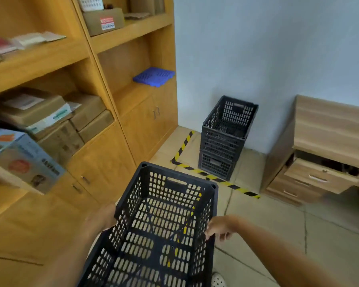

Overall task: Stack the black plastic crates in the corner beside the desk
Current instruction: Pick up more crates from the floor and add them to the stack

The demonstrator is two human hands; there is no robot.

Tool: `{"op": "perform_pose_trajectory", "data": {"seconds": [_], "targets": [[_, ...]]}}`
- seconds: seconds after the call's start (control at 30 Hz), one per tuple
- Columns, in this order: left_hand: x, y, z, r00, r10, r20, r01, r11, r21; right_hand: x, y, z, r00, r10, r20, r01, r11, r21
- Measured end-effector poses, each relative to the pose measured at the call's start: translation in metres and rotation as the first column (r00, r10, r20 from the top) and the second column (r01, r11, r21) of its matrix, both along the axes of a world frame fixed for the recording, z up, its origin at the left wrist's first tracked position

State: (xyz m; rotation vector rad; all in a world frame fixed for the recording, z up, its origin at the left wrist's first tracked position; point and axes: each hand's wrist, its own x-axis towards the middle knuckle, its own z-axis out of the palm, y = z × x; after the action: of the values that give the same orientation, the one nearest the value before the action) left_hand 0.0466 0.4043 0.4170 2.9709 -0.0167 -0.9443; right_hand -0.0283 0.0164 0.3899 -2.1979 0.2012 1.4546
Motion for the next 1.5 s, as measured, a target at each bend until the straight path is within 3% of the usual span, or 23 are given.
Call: {"op": "perform_pose_trajectory", "data": {"seconds": [0.13,0.3,0.47,0.53,0.63,0.73,0.9,1.0,1.13,1.4,1.5], "targets": [[0.062,-0.102,0.045,0.998,-0.068,-0.002,0.068,0.998,-0.006,0.045,-0.079,0.021,0.998,-0.06,0.024,0.059,0.998,0.019],[0.158,-0.187,0.091,0.984,-0.141,0.106,0.141,0.99,0.011,0.125,-0.176,0.061,0.955,-0.193,0.225,0.168,0.978,0.125],[0.25,-0.243,0.152,0.931,-0.24,0.275,0.196,0.964,0.179,0.2,-0.228,0.108,0.881,-0.271,0.387,0.222,0.961,0.168],[0.281,-0.267,0.171,0.906,-0.249,0.344,0.201,0.965,0.17,0.227,-0.24,0.121,0.809,-0.314,0.498,0.281,0.949,0.142],[0.329,-0.303,0.192,0.888,-0.153,0.433,0.175,0.984,-0.011,0.265,-0.258,0.131,0.604,-0.36,0.711,0.451,0.89,0.067],[0.39,-0.329,0.203,0.853,-0.11,0.511,0.236,0.953,-0.189,0.306,-0.273,0.145,0.443,-0.47,0.763,0.574,0.803,0.161],[0.47,-0.379,0.201,0.81,-0.164,0.563,0.304,0.938,-0.165,0.365,-0.306,0.161,0.234,-0.522,0.82,0.739,0.644,0.199],[0.512,-0.414,0.192,0.794,-0.197,0.575,0.377,0.902,-0.212,0.394,-0.323,0.164,0.15,-0.519,0.842,0.816,0.545,0.191],[0.571,-0.458,0.177,0.769,-0.348,0.535,0.478,0.87,-0.121,0.419,-0.35,0.169,0.058,-0.551,0.832,0.874,0.431,0.225],[0.644,-0.541,0.17,0.723,-0.452,0.522,0.548,0.836,-0.036,0.486,-0.421,0.151,0.023,-0.625,0.78,0.927,0.305,0.217],[0.677,-0.57,0.165,0.722,-0.455,0.521,0.55,0.835,-0.032,0.518,-0.451,0.152,0.102,-0.619,0.779,0.929,0.34,0.148]]}}
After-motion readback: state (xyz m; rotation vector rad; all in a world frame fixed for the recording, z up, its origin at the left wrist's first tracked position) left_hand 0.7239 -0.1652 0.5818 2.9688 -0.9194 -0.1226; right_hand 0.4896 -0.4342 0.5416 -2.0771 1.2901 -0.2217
